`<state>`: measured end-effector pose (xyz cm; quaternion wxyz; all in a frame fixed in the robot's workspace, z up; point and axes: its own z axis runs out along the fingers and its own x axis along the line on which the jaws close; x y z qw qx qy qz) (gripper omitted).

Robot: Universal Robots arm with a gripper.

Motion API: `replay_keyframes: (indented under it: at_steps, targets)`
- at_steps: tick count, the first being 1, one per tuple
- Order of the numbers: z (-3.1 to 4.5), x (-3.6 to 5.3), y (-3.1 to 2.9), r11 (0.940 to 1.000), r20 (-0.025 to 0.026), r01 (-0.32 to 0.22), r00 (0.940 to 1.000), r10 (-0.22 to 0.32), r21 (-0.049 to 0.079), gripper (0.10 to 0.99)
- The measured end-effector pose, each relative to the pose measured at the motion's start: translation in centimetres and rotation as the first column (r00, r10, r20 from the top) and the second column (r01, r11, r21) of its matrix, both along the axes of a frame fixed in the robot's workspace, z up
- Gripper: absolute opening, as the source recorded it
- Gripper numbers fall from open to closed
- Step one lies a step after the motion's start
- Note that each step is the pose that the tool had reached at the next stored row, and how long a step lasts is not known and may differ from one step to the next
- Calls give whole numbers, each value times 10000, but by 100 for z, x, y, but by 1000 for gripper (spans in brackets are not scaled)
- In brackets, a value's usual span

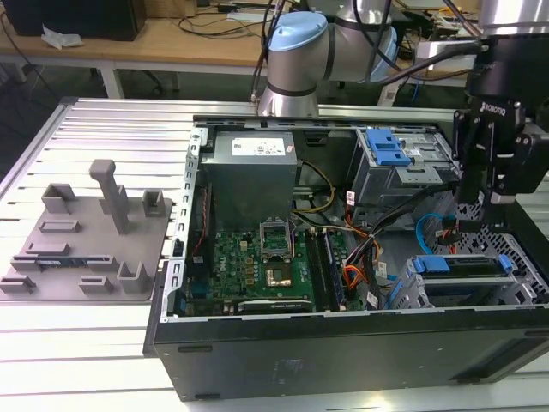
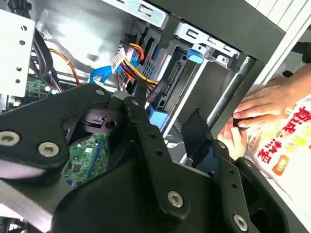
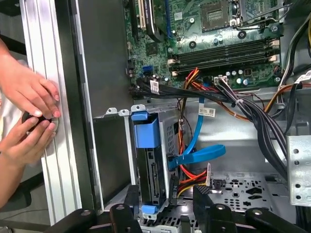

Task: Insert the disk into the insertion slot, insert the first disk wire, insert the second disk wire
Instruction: 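Insert the first disk wire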

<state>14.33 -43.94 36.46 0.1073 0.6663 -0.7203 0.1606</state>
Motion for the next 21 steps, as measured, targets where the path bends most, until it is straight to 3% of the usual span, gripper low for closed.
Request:
replay_keyframes:
  at_steps: [2,4,6,7,13,17,21]
  targets:
    - [-22,0,1,10000,8,11,10000,-11,-3,549]
    - [-42,1,5,10000,24,14,10000,-14,-6,416]
    - [-60,0,12,10000,41,14,10000,-14,-7,416]
    - [-70,0,16,10000,51,14,10000,-14,-7,353]
    - [-140,0,34,10000,117,15,9999,-15,-7,353]
    - [-181,1,35,10000,233,22,9997,-22,-11,353]
    - [-192,0,39,10000,244,42,9997,-41,-10,353]
